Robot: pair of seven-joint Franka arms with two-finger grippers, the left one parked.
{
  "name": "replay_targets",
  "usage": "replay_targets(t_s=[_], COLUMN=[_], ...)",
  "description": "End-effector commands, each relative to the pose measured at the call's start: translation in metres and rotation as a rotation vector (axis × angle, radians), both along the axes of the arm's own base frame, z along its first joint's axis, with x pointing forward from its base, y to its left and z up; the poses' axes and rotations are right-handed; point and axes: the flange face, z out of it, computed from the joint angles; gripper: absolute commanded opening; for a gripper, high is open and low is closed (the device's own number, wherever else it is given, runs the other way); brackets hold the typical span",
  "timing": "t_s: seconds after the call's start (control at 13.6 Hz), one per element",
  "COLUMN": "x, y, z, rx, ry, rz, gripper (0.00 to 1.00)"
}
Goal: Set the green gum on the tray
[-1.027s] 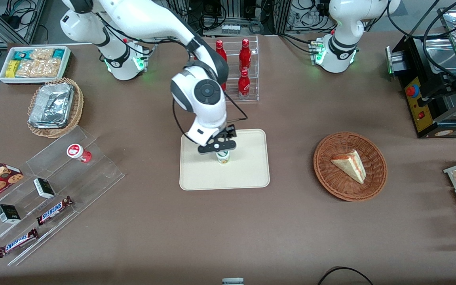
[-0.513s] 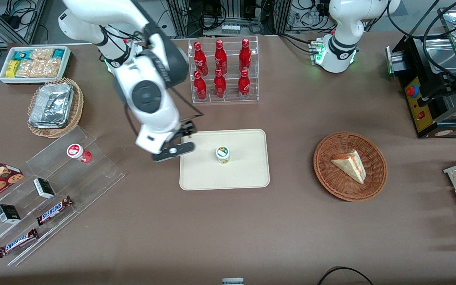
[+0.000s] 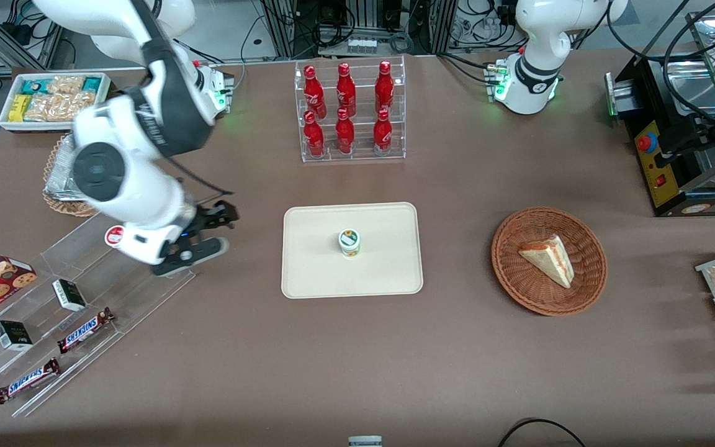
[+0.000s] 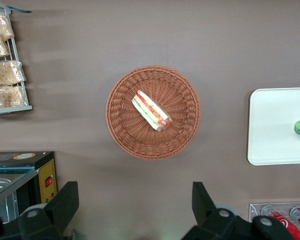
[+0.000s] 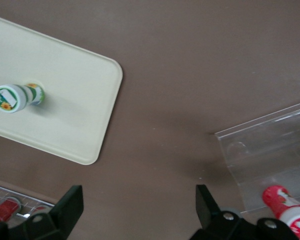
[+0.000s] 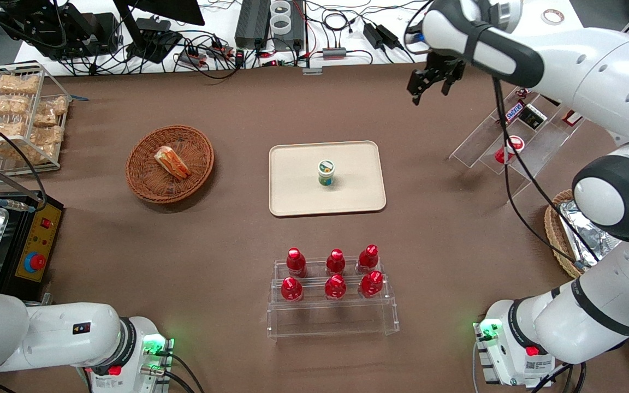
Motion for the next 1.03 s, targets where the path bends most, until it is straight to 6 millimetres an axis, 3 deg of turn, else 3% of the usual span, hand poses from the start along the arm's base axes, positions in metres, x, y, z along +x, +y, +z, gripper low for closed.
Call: replay_targets(t_s=[0.0,0.44,0.66,0.95], x=[-0.004,-0.021,-0.031,-0.050], y=[-0.048,-0.163,-0.196,-0.207], z=[0.019,0.056,0.074,0.085], rx=[0.043,0.056,0.007,-0.050], ry=[-0.006,-0.050,-0.068,-0.006], rz=[0.015,-0.148,-0.183,-0.192], gripper=[1.00,1.00,1.00,1.00])
